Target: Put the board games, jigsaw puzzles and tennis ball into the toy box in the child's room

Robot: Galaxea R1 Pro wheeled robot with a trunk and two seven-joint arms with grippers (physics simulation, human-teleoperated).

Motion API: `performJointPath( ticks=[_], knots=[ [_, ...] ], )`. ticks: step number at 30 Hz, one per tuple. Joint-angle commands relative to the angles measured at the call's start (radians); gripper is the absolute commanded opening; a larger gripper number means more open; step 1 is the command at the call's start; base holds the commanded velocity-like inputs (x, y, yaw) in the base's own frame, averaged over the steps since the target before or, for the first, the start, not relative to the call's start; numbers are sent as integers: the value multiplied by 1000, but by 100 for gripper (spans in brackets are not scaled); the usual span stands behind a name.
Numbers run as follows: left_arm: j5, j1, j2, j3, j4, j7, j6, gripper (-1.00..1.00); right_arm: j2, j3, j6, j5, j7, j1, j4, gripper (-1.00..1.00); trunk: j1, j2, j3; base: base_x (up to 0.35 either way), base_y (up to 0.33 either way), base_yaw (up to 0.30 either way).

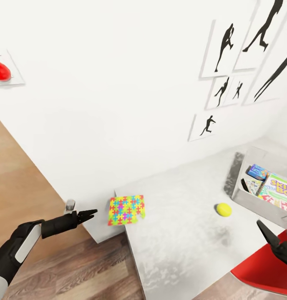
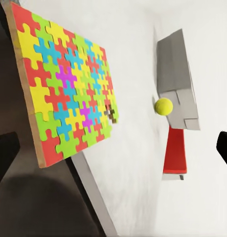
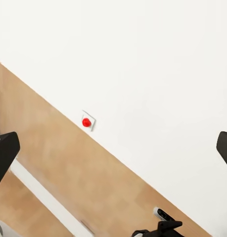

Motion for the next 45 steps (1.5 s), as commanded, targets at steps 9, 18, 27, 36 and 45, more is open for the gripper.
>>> performJointPath(
  ticks=[9, 18, 27, 36, 45],
  knots=[
    [4, 0, 0, 0, 0, -1, 6, 100, -1, 0, 9, -5, -1, 0, -1, 100, 0, -1, 4, 0, 131, -100],
    [4, 0, 0, 0, 0, -1, 6, 100, -2, 0, 9, -5, -1, 0, -1, 100, 0, -1, 4, -32, 236, -8],
    [4, 0, 0, 0, 0, -1, 2, 100, -2, 0, 9, -5, -1, 0, -1, 100, 0, -1, 4, 39, 182, 0],
    [4, 0, -1, -1, 0, -1, 0, 100, -2, 0, 9, -5, -1, 0, -1, 100, 0, -1, 4, 6, 21, -1],
    [4, 0, -2, -7, 0, 0, 0, 100, -3, 0, 9, -5, -1, 0, -1, 100, 0, -1, 8, 0, 40, -50]
  ],
)
